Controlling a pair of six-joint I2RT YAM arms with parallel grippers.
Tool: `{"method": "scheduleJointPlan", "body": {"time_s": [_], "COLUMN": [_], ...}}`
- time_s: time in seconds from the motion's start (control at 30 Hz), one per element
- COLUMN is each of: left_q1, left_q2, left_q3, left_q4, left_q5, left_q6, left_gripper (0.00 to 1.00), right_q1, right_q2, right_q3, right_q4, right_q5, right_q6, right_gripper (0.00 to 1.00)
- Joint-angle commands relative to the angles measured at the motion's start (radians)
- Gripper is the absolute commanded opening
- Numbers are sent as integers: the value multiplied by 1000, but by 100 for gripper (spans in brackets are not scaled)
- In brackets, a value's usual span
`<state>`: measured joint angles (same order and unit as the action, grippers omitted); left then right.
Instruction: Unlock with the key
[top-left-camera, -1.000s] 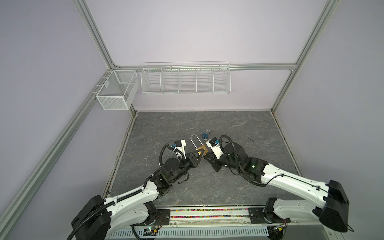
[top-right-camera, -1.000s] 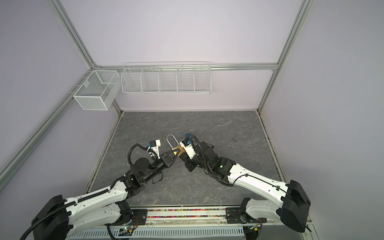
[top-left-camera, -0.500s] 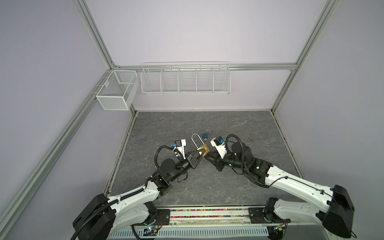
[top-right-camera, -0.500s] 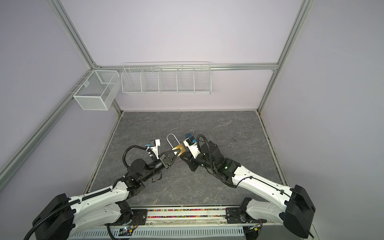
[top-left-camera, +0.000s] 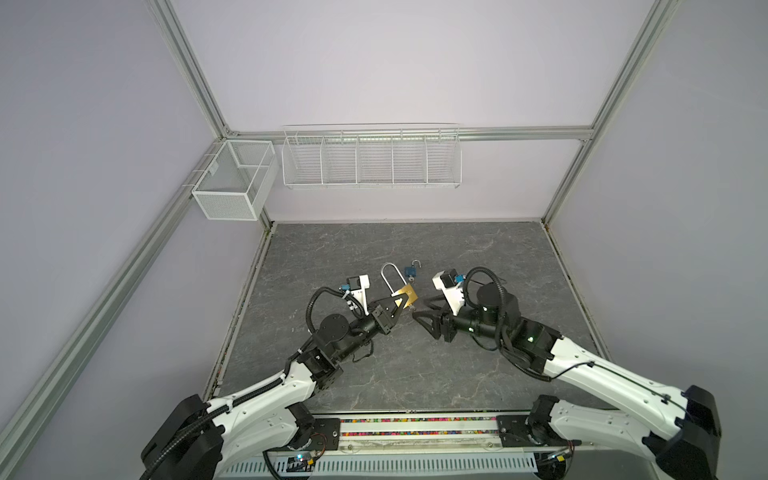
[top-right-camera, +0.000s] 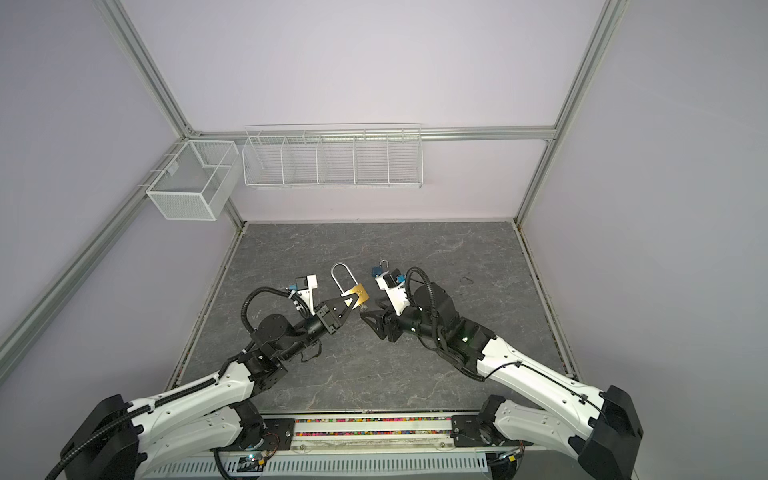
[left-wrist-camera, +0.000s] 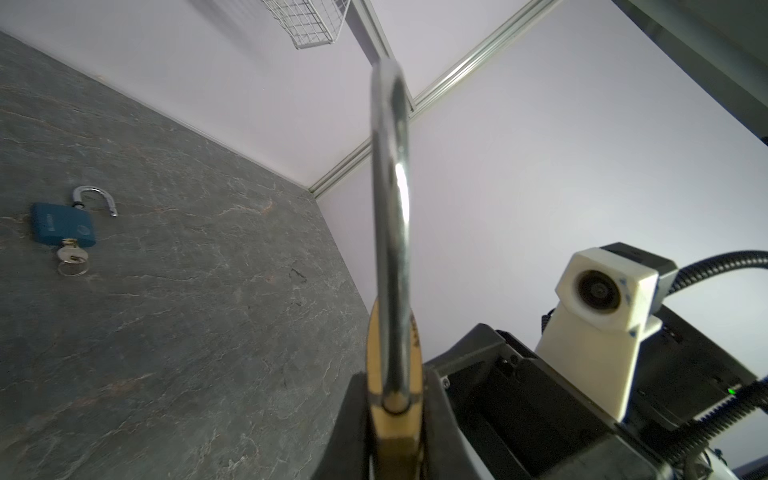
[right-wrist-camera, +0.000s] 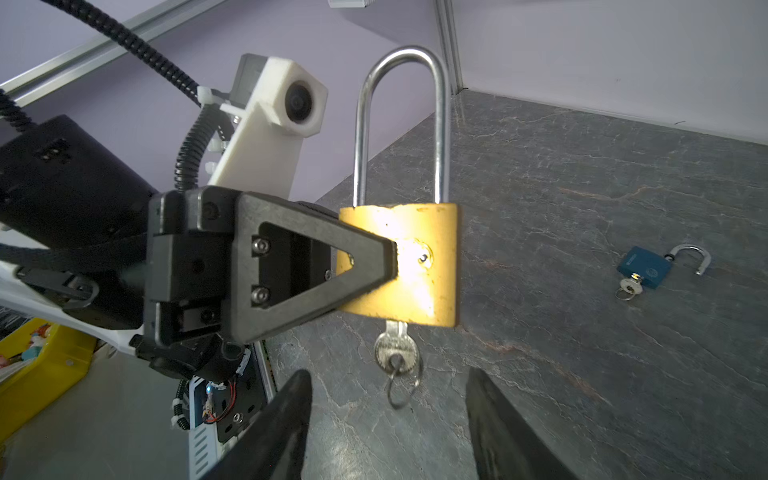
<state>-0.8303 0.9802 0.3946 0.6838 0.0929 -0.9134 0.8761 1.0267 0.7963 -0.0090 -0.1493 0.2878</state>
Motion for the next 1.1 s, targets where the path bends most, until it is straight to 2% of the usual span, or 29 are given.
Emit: {"method": "scheduleJointPlan", "body": {"time_s": [0.0, 0.13, 0.27, 0.37, 0.5, 0.63, 0.73, 1.07], "left_q1": [-1, -1, -1, -1, -1, -1, -1, -1], "left_q2": [-36, 1, 65, 102, 113, 95, 91, 115], "left_q3": [31, -42, -67, -55, -59, -62, -57, -46], "left_q4": [30, 285, 493, 536, 570, 538, 525, 535], "left_q5": [-48, 27, 101, 135, 142, 127, 132, 176], "left_q6": [-21, -22, -40, -54, -56, -51, -48, -62], "left_gripper": [0, 0, 0, 0, 0, 0, 0, 0], "right_q1": [-1, -24, -42, -52, -57, -62, -63, -71], "right_q2": [-42, -68, -38, -4, 6, 6, 6, 33], "right_q3": [-47, -146, -193, -194, -194, -185, -183, -150], "right_q4": [-4, 198, 391, 480, 518, 504, 498, 506], "right_q5": [17, -127, -235, -295, -305, -302, -291, -303], "right_q6": [18, 104, 187, 231, 254, 254, 257, 262], "right_gripper": [62, 56, 43, 35, 28, 14, 15, 7]}}
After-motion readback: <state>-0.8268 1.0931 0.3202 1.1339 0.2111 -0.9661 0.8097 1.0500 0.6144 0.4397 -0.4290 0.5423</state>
